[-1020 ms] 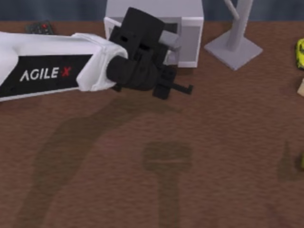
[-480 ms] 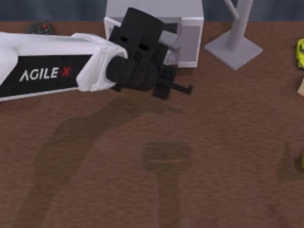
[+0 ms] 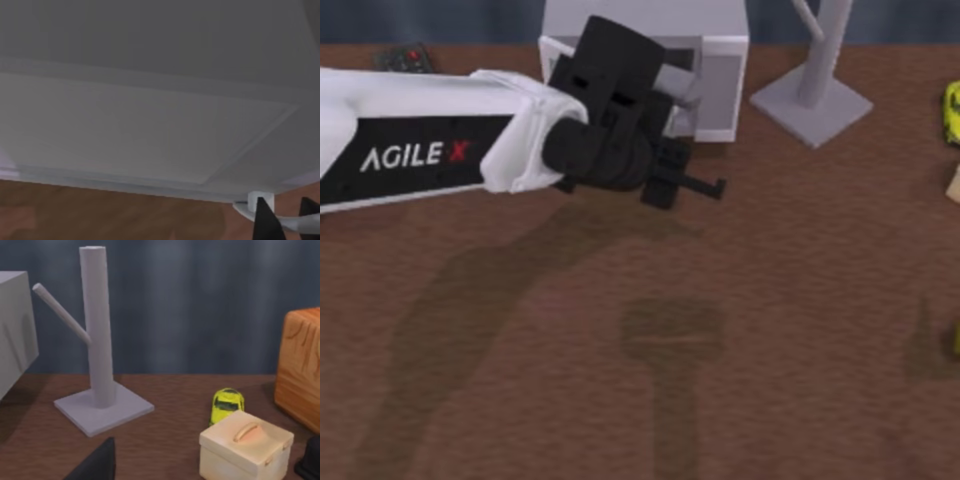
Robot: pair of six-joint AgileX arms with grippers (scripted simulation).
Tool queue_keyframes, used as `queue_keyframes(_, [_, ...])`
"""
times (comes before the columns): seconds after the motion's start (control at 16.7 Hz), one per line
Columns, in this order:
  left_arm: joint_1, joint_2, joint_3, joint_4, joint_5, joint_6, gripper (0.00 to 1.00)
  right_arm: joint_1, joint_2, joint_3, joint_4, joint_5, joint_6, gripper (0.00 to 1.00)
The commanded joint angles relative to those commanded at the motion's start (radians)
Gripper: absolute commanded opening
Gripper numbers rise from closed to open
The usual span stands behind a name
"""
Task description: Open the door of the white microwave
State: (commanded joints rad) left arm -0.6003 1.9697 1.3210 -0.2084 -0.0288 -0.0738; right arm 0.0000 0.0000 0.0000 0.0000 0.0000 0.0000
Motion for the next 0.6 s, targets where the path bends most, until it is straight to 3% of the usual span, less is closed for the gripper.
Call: queue_keyframes(0.6, [-0.002, -0.003, -0.01, 0.0, 0.017, 0.008, 0.0, 0.0, 0.0, 0.0, 0.0, 0.0, 0.0, 1.0])
